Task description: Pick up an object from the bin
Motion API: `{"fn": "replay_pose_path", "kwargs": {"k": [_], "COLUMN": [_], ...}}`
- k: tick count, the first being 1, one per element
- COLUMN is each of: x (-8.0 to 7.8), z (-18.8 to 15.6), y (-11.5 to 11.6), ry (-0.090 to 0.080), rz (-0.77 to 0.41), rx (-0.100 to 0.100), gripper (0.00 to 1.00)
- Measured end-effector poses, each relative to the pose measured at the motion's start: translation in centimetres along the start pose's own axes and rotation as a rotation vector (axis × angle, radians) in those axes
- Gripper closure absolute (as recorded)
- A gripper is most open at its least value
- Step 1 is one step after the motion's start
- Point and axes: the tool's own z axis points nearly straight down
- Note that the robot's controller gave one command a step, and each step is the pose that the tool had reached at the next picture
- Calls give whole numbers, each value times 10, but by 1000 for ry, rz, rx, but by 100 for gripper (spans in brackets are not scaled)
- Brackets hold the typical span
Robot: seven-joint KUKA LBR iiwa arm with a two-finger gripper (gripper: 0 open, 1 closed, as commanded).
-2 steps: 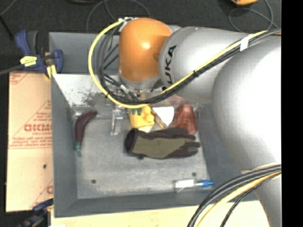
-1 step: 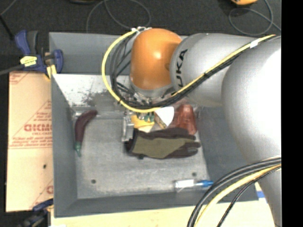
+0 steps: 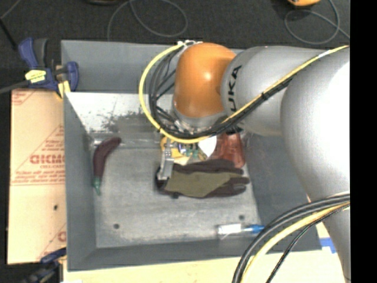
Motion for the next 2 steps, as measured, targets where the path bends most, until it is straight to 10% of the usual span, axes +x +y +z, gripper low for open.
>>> {"fn": "replay_pose_path", "kwargs": {"k": [1, 2], "x": [-22, -22], "z": [40, 40], "y": [-39, -38], "ry": [-4, -5], "rz": [-128, -127], "rx": [-2, -3], "gripper": [100, 0]}}
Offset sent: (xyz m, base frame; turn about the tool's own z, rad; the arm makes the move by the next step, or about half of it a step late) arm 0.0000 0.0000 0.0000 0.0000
